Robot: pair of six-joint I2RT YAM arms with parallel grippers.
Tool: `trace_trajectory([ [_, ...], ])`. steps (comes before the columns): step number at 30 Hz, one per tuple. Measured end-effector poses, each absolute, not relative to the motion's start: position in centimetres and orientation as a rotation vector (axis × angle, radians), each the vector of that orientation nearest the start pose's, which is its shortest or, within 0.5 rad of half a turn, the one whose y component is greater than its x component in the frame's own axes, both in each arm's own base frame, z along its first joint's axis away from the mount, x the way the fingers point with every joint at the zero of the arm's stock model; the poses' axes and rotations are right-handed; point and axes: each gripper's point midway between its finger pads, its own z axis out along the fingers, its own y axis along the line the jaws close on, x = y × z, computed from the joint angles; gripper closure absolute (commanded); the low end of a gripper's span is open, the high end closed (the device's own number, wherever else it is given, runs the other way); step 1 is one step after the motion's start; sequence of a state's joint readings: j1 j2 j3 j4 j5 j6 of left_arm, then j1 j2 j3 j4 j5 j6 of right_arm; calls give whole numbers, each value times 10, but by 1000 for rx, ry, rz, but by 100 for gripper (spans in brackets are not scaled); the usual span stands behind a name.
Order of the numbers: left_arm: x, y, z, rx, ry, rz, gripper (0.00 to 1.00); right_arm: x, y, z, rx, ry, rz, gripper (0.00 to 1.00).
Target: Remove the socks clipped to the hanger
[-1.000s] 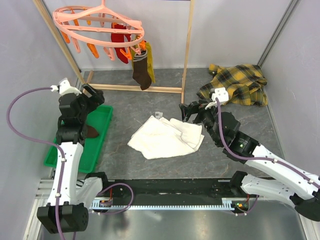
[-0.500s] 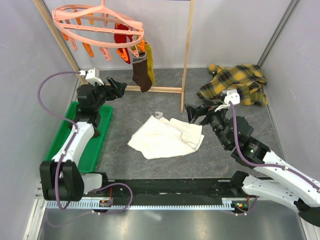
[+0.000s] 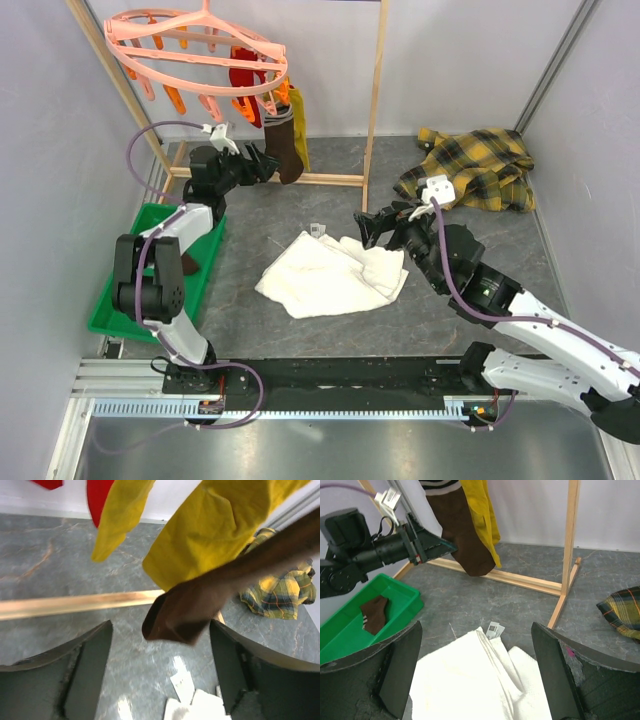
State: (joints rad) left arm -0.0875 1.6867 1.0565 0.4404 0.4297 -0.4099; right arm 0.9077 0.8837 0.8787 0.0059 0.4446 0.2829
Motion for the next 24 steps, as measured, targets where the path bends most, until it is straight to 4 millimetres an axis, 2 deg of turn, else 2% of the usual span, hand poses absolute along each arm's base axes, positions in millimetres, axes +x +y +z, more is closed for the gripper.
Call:
trace_trajectory([
  [2, 499, -138, 198, 52, 1799, -757, 34, 260, 227, 335, -156, 1601, 571, 2],
  [3, 504, -141, 198, 59, 1797, -765, 47, 262, 228, 334, -161, 1604, 564, 2],
  [4, 508, -144, 198, 63, 1796, -775, 73, 262, 229, 333, -165, 1606, 561, 2],
  [6, 512, -151, 201, 67, 1790, -804, 93, 263, 230, 333, -167, 1608, 559, 2],
  [7, 513, -153, 203, 74, 1781, -809, 98, 263, 231, 333, -167, 1607, 561, 2],
  [11, 511, -159, 208, 68, 1766, -836, 98, 263, 232, 336, -161, 1598, 576, 2],
  [15, 490, -157, 211, 32, 1774, -865, 98, 264, 235, 339, -152, 1593, 595, 2],
  [19, 464, -155, 233, 5, 1754, -887, 98, 268, 244, 345, -163, 1596, 601, 2],
  [24, 428, -148, 261, -50, 1725, -899, 98, 277, 255, 372, -167, 1564, 605, 2],
])
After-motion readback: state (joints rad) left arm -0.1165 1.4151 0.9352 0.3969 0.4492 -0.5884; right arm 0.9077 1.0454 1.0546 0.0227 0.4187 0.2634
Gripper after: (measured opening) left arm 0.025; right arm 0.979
